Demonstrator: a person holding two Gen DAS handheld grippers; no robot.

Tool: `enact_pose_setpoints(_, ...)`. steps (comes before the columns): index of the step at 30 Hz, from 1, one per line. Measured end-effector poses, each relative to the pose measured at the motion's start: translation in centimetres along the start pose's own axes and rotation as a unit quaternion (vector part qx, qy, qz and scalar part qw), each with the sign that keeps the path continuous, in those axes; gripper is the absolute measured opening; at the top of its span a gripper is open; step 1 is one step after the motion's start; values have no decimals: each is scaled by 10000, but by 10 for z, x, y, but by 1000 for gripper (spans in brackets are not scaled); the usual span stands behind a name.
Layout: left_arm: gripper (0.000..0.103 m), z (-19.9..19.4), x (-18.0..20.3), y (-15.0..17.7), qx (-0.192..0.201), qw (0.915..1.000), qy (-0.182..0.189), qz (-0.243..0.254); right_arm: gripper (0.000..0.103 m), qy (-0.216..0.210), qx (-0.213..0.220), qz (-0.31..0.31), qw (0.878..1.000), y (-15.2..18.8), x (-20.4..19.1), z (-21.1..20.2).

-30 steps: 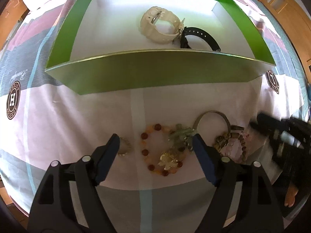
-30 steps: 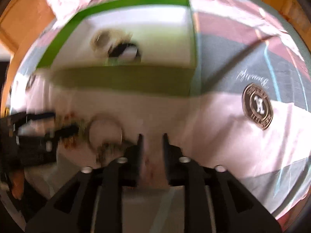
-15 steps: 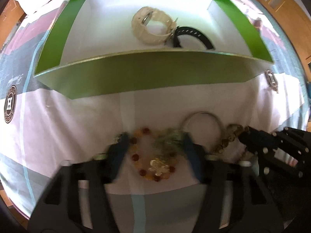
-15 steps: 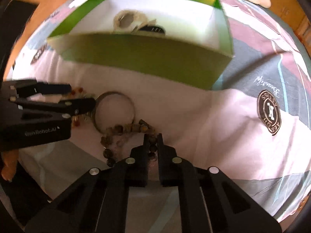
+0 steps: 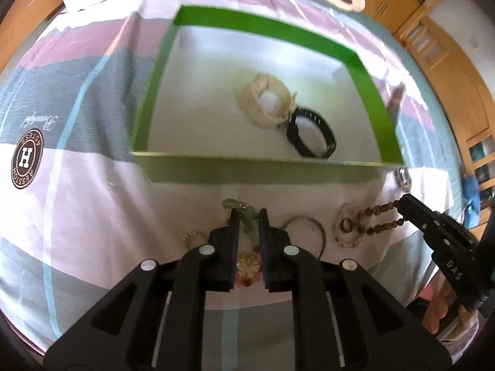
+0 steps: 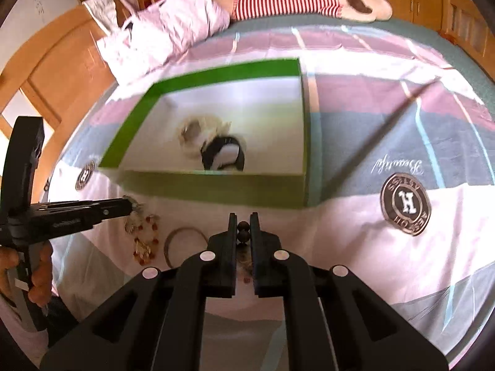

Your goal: Organize jewelry

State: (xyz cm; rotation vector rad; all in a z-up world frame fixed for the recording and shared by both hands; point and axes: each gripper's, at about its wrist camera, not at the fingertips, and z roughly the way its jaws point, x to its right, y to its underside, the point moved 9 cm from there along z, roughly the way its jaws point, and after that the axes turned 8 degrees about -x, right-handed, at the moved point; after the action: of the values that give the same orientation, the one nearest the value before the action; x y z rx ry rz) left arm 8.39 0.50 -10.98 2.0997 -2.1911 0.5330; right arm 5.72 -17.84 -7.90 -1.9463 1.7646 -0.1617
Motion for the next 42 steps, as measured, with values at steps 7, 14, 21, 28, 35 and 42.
enact_pose_setpoints(7, 12, -13, -10, 0, 60, 10000, 57, -30, 8, 13, 64, -51, 10000, -8, -10, 4)
enact_pose_setpoints(14, 12, -2, -20, 4, -1, 9994, -329, -42, 8, 552, -135, 147, 9983, -4, 10, 17)
enact_pose_setpoints(21, 35, -3, -27, 0, 71, 9982, -585, -99, 24, 791, -216, 627, 9947, -4, 40, 20)
enact_pose_setpoints(28, 46, 8, -39, 0, -66, 9965, -798, -229, 34, 1189, -787, 643, 9877, 14, 53, 46)
enact_pose_setpoints(35, 61, 16, -43, -1, -122, 9955, -911, -248, 34, 1442, -1044, 529, 9826, 26, 56, 66)
enact_pose_setpoints(42, 56, 32, -47, -2, -217, 9940, -1032, -296, 34, 1508, -1064, 508, 9815, 27, 57, 71)
